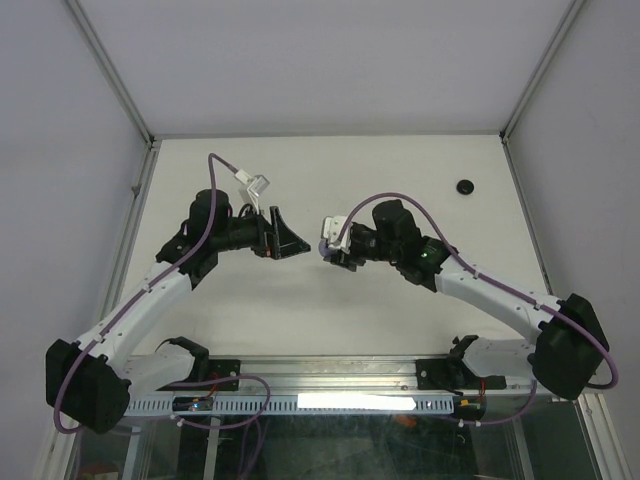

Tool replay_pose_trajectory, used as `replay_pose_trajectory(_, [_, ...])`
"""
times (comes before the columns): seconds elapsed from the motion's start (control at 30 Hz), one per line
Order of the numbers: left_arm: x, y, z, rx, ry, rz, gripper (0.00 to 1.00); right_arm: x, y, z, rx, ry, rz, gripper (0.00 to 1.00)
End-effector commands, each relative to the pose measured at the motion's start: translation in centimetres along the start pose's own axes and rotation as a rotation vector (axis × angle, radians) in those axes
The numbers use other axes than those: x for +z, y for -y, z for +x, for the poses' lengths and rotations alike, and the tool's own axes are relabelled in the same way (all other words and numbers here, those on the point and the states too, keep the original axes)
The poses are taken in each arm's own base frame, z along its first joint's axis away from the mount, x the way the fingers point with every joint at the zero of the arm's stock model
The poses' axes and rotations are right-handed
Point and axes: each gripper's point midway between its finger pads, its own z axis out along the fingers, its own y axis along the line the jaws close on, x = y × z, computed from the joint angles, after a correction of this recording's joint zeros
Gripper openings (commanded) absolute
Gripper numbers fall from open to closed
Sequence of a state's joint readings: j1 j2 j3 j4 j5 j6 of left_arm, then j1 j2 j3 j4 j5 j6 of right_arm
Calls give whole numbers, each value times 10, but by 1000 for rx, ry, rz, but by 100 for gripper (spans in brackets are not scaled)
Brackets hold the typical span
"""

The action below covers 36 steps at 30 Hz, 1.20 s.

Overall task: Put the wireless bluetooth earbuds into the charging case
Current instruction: Pick up the charging case at the center of the board.

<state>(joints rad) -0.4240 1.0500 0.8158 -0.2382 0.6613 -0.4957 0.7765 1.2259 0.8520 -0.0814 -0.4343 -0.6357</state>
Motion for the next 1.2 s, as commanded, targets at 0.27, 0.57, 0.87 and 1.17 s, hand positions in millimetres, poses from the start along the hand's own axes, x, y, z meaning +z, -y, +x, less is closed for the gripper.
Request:
replay_pose_trajectory(0.27, [28,20,-1,-41,-14,98,72,-4,-3,-53,-235,131,-26,48])
replay_pose_trajectory(0.57, [41,14,15,-84,-64,101,56,-3,-4,-56,-255,148,-21,47])
replay_pose_trajectory(0.87, [47,12,18,-84,-68,109,46,-4,-6,-63,-268,174,-29,47])
replay_pose_trajectory(1.17, [49,18,23,-84,-89,149,30,-2,-9,-65,-281,189,-39,49])
